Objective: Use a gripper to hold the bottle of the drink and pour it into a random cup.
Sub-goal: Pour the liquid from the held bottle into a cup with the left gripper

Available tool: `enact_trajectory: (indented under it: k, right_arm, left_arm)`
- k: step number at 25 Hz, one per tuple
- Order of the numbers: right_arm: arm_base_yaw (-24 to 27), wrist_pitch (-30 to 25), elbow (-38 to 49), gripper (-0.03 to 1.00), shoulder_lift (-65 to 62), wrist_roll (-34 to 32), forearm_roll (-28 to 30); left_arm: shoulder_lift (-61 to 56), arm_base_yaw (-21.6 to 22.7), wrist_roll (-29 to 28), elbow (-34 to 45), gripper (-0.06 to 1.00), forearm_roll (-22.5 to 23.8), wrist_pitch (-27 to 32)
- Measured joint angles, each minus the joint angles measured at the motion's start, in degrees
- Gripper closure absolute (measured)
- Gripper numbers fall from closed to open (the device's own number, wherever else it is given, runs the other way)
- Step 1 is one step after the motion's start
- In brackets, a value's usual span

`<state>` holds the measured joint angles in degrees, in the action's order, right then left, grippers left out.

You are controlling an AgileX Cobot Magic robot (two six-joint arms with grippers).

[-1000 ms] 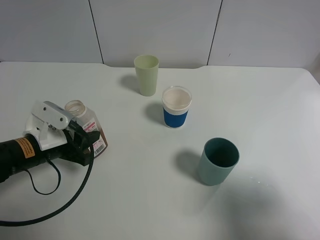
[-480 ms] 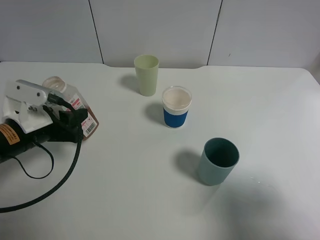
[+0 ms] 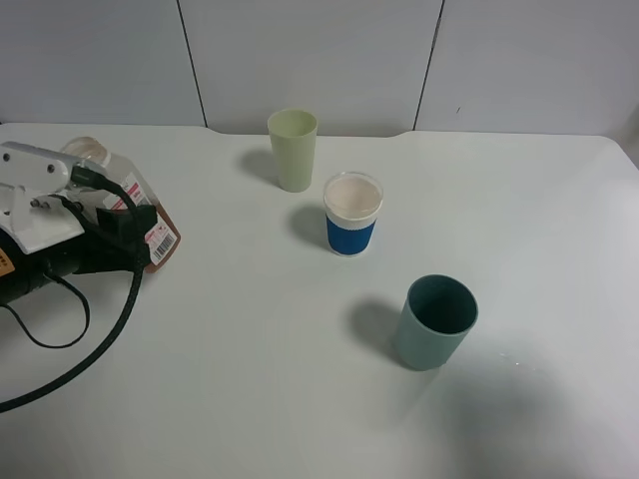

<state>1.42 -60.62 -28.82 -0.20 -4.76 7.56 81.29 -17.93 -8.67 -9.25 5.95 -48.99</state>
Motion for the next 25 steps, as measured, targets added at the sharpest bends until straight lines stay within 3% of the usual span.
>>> enact_trajectory:
  k: [9,14,18,25]
  right_arm:
    - [0.00,0.00,0.00,0.33,0.00,0.00,0.00]
    - [0.00,0.00,0.00,0.33,0.00,0.00,0.00]
    - [0.00,0.00,0.00,0.33,0.00,0.00,0.00]
    - [0.00,0.00,0.00,0.33,0.00,0.00,0.00]
  left_arm:
    - [-4.86,0.00,-0.16,-11.76,0.58,-0.30,24.74]
    - [-5.67,0.00,5.42,-17.43,0.58,-8.41,31.84]
    - [-5.67,-0.61,18.77,-19.94,0.58,-22.18,35.70]
    - [-5.67,-6.49,54.76,-22.82,0.58,-56.57,35.13]
